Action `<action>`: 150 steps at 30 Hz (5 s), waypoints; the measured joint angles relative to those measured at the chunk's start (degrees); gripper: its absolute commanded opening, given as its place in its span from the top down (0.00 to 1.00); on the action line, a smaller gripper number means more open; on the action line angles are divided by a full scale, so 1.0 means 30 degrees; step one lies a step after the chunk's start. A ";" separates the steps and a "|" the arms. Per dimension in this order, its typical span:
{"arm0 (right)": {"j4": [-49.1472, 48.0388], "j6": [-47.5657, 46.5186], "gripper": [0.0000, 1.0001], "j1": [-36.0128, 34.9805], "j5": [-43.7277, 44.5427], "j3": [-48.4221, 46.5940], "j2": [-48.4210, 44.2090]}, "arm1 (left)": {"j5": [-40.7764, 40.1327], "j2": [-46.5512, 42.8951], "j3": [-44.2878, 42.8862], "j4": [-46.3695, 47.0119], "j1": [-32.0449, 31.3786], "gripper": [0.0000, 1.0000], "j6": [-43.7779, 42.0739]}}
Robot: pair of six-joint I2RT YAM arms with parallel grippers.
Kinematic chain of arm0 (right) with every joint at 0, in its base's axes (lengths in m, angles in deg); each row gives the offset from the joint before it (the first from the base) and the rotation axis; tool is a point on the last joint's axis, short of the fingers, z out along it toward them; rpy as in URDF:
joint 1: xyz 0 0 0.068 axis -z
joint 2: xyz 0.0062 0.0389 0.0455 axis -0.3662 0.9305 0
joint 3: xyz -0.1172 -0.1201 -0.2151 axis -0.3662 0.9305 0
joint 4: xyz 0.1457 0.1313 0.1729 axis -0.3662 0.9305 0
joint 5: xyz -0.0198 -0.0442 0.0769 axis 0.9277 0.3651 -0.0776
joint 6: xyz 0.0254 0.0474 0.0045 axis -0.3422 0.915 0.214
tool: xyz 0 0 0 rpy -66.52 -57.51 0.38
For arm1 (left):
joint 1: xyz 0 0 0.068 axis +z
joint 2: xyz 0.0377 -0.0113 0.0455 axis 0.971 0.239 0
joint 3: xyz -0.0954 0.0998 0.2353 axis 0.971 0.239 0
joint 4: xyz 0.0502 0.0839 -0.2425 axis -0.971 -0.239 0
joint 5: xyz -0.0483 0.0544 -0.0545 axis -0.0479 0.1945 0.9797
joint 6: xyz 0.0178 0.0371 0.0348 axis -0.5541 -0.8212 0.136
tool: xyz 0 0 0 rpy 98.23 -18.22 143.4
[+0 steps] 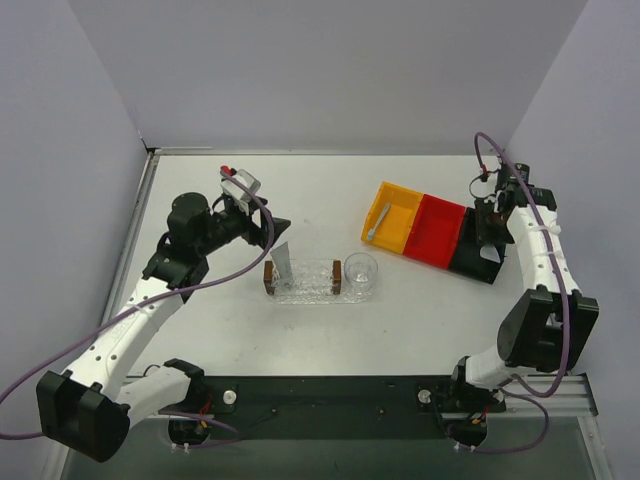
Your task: Prepare toiletry sets of a toothbrush and toothpaste on the tray
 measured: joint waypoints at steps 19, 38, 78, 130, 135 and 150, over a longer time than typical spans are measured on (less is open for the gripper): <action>0.5100 -0.1290 0.89 -0.5923 -0.9435 -0.5552 -0.3643 | 0.2936 0.1275 -0.6171 -0.4867 -0.6470 0.08 -0.7745; 0.7475 -0.2514 0.90 -0.9544 -1.5052 -0.7220 -0.1654 | -0.4750 0.5792 -0.8896 -0.7082 -1.2721 0.07 -1.7085; 0.7766 -0.3249 0.53 -0.9901 -1.5154 -0.6841 -0.2980 | -0.7592 0.6390 -0.5464 -0.5493 -1.2764 1.00 -1.8127; 0.3031 -0.3344 0.61 -1.5926 -1.2233 -0.9683 -0.0969 | 0.7373 0.2142 0.0627 0.5515 -0.4473 1.00 0.2484; 0.3104 -0.3351 0.71 -1.6174 -1.2291 -0.9901 -0.0670 | 0.7410 0.2149 0.0692 0.5515 -0.4422 1.00 0.2477; 0.3155 -0.3417 1.00 -1.6742 -1.1154 -1.0040 -0.0495 | 0.7176 0.2142 0.0743 0.5217 -0.4335 0.48 0.2047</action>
